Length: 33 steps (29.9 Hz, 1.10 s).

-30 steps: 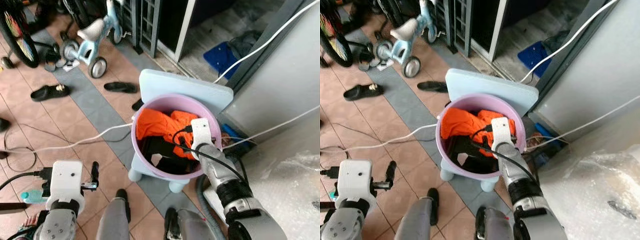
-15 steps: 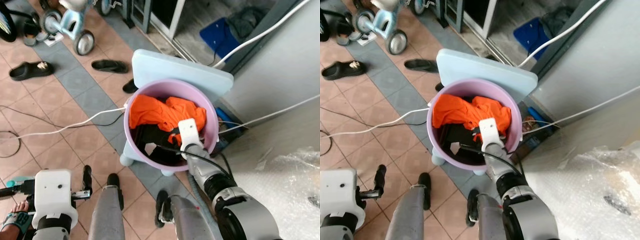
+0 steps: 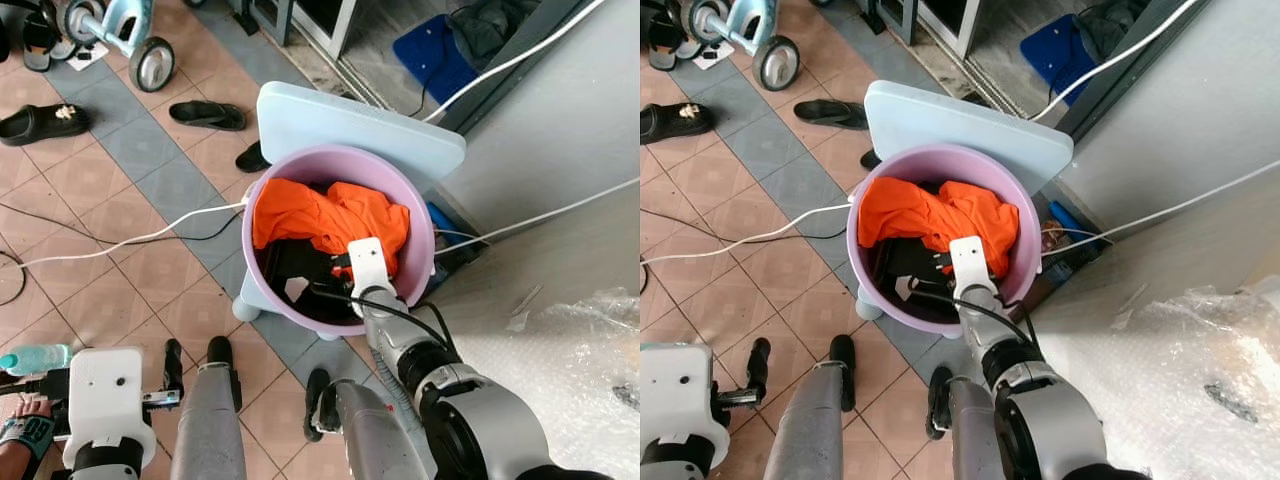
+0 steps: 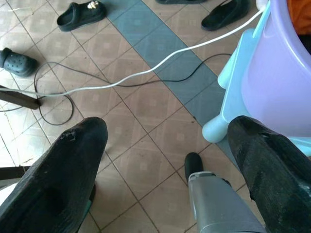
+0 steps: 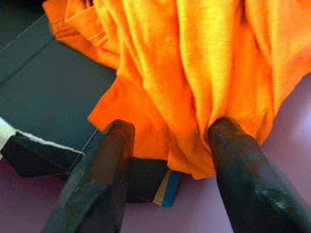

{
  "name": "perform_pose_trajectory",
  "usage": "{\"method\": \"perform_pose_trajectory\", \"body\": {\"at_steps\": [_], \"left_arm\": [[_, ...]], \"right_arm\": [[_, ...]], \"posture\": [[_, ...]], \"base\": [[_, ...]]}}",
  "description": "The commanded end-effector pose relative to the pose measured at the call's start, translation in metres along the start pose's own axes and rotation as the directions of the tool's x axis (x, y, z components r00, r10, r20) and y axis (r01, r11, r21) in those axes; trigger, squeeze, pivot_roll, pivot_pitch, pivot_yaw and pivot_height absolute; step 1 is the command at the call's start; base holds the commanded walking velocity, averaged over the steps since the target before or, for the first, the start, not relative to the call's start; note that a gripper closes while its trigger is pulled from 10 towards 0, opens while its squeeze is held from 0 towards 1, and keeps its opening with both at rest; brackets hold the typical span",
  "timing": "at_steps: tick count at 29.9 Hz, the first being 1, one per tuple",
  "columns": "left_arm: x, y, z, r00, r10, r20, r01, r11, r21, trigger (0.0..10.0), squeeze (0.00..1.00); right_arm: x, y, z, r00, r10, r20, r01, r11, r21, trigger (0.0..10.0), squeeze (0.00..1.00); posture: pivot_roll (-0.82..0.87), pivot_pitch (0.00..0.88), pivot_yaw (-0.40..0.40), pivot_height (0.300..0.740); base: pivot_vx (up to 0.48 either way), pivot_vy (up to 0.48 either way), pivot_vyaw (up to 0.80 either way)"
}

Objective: Clothes washing

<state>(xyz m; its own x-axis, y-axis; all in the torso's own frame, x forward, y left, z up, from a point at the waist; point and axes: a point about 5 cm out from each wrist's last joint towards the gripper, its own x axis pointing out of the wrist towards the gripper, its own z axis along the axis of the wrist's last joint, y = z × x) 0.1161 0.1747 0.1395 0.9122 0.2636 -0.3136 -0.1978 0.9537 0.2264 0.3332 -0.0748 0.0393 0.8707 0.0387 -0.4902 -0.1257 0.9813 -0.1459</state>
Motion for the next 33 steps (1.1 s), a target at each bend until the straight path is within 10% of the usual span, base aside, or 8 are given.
{"method": "perform_pose_trajectory", "body": {"at_steps": [1, 12, 33], "left_arm": [[-0.005, 0.001, -0.002, 1.0, 0.013, -0.023, -0.013, 1.0, 0.006, 10.0, 0.0], [0.002, -0.01, 0.011, 0.987, -0.119, 0.107, 0.12, 0.993, -0.001, 10.0, 0.0], [0.027, -0.001, 0.004, 0.987, -0.067, 0.144, 0.062, 0.997, 0.042, 10.0, 0.0]], "right_arm": [[0.0, -0.006, -0.012, 0.999, -0.023, -0.041, 0.024, 0.999, 0.021, 0.0, 0.0], [0.001, -0.004, -0.005, 1.0, -0.01, -0.018, 0.011, 0.999, 0.046, 0.0, 0.0], [0.004, -0.009, 0.031, 0.991, 0.041, 0.124, -0.048, 0.998, 0.05, 0.0, 0.0]], "posture": [[0.22, 0.444, -0.207, 0.74], [0.22, 0.43, -0.206, 0.74], [0.2, 0.344, -0.212, 0.74]], "base": [[0.0, 0.0, 0.0], [0.0, 0.0, 0.0], [0.0, 0.0, 0.0]]}}
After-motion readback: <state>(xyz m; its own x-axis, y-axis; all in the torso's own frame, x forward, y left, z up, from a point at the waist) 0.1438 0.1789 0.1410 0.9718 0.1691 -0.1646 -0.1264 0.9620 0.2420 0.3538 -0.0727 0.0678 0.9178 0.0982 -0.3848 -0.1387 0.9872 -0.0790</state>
